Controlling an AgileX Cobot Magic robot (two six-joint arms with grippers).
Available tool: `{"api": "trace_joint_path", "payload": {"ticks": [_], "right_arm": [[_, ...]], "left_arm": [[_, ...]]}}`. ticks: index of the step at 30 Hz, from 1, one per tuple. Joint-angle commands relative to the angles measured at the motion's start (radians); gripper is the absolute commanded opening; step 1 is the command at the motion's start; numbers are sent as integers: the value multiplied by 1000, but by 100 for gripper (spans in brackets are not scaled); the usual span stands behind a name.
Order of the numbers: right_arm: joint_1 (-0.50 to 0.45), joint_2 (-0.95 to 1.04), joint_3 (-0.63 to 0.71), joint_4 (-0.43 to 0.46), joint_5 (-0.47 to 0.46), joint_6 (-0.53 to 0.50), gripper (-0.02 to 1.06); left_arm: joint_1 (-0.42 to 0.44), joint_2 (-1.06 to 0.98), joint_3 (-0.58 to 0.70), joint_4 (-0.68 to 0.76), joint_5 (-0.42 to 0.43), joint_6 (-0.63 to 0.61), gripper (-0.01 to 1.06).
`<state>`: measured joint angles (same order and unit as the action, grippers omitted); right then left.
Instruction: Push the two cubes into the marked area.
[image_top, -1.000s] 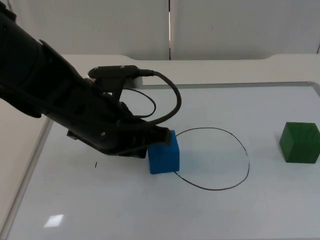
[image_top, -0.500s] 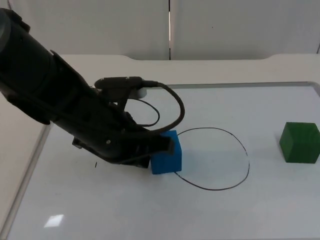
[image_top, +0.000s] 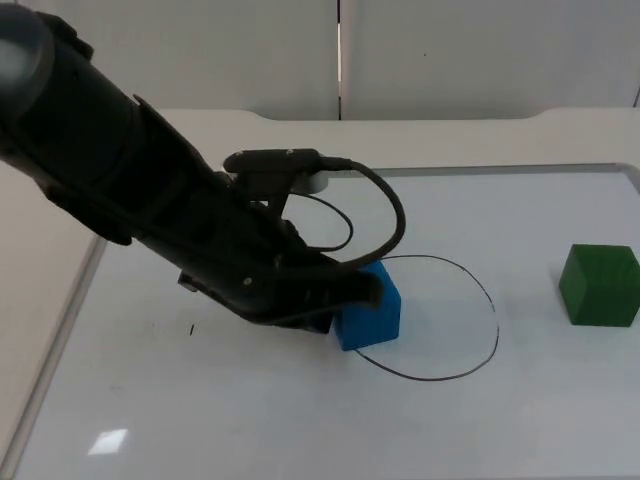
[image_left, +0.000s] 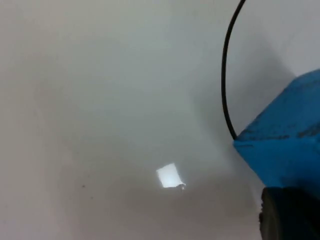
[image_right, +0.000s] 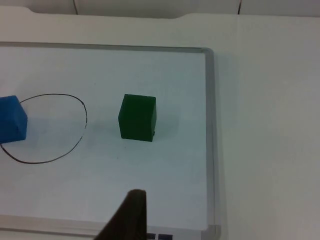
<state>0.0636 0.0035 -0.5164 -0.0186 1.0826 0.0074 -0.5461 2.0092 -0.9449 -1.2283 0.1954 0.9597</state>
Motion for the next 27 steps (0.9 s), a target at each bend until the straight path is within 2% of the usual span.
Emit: {"api": "trace_joint_path", "payload": {"ticks": [1,27], "right_arm": [[3,-4,2,-2,-5,4,105],[3,-4,2,-2,-5,4,105]], "left_arm": [[-4,8,-7,-16,2,3,0],[-4,14,-38,-15,8,3,0]]}}
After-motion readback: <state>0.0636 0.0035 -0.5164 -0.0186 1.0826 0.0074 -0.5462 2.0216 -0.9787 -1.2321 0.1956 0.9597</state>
